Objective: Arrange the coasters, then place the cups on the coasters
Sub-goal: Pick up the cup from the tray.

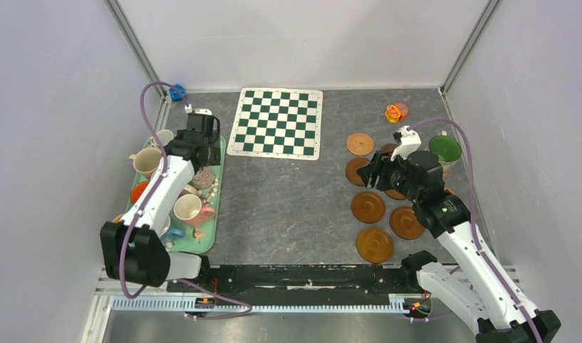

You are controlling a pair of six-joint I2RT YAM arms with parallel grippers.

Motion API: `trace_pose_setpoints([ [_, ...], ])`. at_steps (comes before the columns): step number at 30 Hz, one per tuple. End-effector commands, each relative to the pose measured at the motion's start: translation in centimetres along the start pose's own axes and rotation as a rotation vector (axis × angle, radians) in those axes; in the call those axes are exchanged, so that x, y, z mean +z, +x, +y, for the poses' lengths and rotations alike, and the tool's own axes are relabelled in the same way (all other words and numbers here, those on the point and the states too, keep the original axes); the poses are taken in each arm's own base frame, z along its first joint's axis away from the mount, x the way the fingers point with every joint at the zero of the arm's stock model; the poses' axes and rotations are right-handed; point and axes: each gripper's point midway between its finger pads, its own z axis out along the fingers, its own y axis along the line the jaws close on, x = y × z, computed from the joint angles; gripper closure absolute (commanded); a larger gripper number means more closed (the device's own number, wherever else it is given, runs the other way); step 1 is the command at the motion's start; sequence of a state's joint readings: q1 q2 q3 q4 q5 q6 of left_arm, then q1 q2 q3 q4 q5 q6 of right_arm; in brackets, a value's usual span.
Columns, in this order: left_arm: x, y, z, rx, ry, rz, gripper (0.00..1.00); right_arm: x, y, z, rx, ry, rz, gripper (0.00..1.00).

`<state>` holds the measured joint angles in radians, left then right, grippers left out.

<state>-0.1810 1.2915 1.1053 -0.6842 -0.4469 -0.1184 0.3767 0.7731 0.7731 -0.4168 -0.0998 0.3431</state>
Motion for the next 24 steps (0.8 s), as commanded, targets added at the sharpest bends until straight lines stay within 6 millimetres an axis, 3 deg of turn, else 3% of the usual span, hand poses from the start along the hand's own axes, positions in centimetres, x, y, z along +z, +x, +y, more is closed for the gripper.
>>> trace_pose_setpoints([
  [1, 1.6, -1.3, -1.6, 0.039, 0.061, 0.011, 0.27, -1.4, -3.0, 1.3, -0.034, -0.031, -0.078, 0.41],
  [6, 3.5, 0.0, -1.6, 0.051, 0.044, 0.072, 0.33, -1.9, -3.7, 1.5, -0.045, -0.034, -0.085, 0.40],
  [11, 4.3, 0.6, -2.7, 0.075, 0.092, 0.095, 0.37, -2.0, -3.5, 1.2, -0.056, -0.020, -0.086, 0.40],
  [17, 5.0, 1.9, -3.3, 0.124, 0.122, 0.146, 0.50, -2.0, -4.0, 1.4, -0.057, -0.026, -0.089, 0.40],
  [24, 4.7, 1.0, -3.5, 0.132, 0.138, 0.142, 0.62, -1.9, -4.2, 1.6, -0.054, -0.029, -0.092, 0.40],
])
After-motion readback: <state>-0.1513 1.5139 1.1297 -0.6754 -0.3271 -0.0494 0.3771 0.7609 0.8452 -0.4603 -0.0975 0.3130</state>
